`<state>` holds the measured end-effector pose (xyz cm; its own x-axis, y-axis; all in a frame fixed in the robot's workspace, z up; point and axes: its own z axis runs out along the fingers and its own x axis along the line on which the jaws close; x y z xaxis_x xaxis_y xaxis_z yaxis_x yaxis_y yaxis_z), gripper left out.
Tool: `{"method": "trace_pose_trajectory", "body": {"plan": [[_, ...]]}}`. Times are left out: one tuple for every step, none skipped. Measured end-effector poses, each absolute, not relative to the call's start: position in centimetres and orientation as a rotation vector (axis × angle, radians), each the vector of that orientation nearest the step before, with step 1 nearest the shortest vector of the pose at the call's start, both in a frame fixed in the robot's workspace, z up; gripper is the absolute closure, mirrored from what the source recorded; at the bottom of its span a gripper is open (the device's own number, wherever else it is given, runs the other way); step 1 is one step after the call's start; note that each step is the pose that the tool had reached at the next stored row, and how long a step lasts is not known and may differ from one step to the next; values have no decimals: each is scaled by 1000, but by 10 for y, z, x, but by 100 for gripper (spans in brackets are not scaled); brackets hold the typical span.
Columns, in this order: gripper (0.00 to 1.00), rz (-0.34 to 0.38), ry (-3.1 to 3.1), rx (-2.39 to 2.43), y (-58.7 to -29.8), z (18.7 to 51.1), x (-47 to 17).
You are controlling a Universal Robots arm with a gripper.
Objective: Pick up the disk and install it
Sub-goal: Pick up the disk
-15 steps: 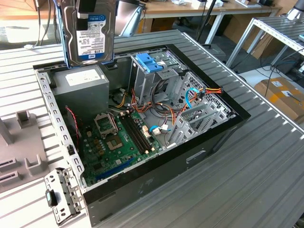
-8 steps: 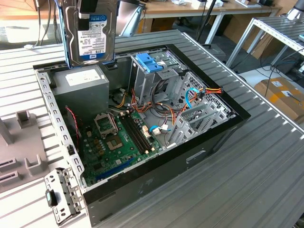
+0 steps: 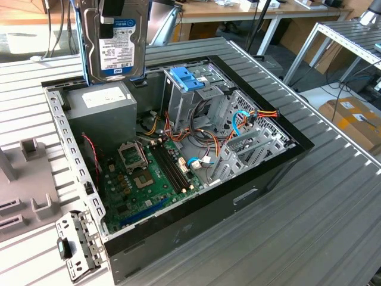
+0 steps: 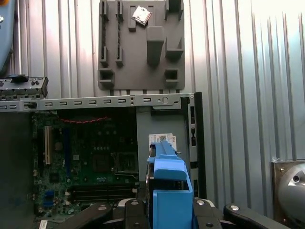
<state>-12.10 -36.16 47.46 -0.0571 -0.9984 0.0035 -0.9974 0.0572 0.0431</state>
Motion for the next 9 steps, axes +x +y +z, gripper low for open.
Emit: {"method": "trace_pose_trajectory", "body": {"plan": [[64, -45, -2260, 2135, -362, 475, -121], [64, -45, -2260, 2135, -362, 475, -120], [64, -45, -2260, 2135, -362, 475, -120], [64, -45, -2260, 2135, -362, 475, -120], [64, -45, -2260, 2135, -362, 475, -120], [64, -45, -2260, 2135, -362, 475, -120], [64, -45, -2260, 2135, -362, 475, -119], [64, -45, -2261, 2135, -362, 475, -119], [64, -45, -2260, 2135, -363, 475, -118]]}}
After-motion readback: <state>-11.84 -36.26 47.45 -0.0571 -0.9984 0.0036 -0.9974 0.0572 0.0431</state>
